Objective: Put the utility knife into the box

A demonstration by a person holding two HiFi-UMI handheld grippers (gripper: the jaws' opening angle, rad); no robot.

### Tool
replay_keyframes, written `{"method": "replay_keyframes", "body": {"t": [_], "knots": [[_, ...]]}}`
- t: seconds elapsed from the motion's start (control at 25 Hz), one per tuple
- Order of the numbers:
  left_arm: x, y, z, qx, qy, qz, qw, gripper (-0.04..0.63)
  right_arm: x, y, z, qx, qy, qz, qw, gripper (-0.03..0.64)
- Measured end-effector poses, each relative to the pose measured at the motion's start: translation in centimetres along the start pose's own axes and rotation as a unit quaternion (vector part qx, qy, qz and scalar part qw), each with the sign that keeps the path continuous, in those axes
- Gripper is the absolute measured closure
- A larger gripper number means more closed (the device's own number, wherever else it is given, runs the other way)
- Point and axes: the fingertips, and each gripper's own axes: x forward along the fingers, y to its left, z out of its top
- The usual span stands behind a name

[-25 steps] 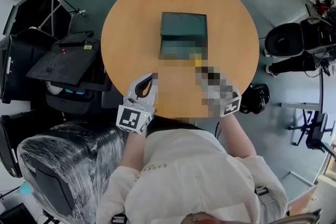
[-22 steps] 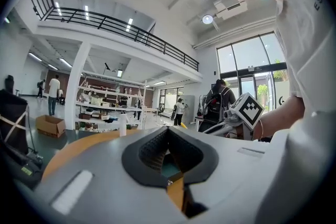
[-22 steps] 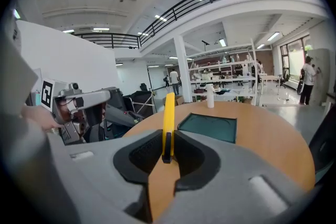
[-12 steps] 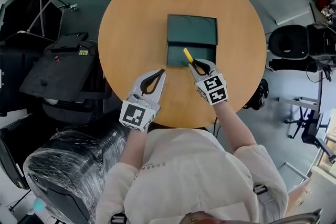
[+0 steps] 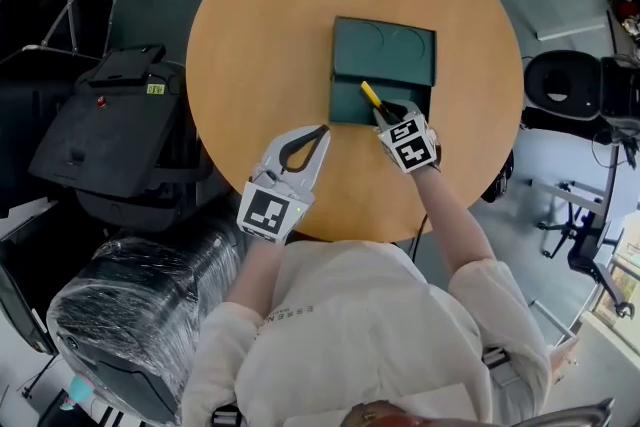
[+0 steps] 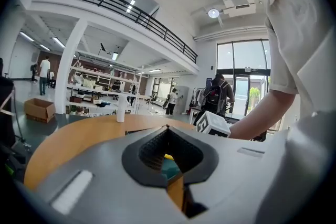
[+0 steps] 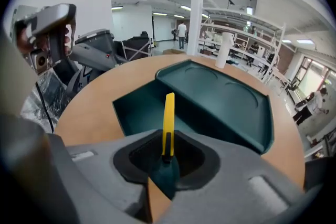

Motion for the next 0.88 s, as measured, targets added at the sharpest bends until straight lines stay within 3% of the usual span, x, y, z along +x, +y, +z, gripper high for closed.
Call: {"method": "replay_keyframes", "body": {"t": [0.16,0.6,0.88], "knots": [[0.5,0.6,-0.5,-0.009,0.006,0.0,0.9999,0.578,0.5,0.3,-0.1,-0.011,0.043,0.027,0.999,0.558],[0.9,0.7,-1.0,-0.025,0.007,0.005,0.9996,0.577,2.8,-0.1,-0.6,-0.034,0.098,0.061,0.993,0.558],[0.1,1.4,-1.4,-0.029,0.014,0.025,0.9992,0.578,3.9,-0.9,-1.4,-0.033,0.105,0.06,0.992,0.548]]}}
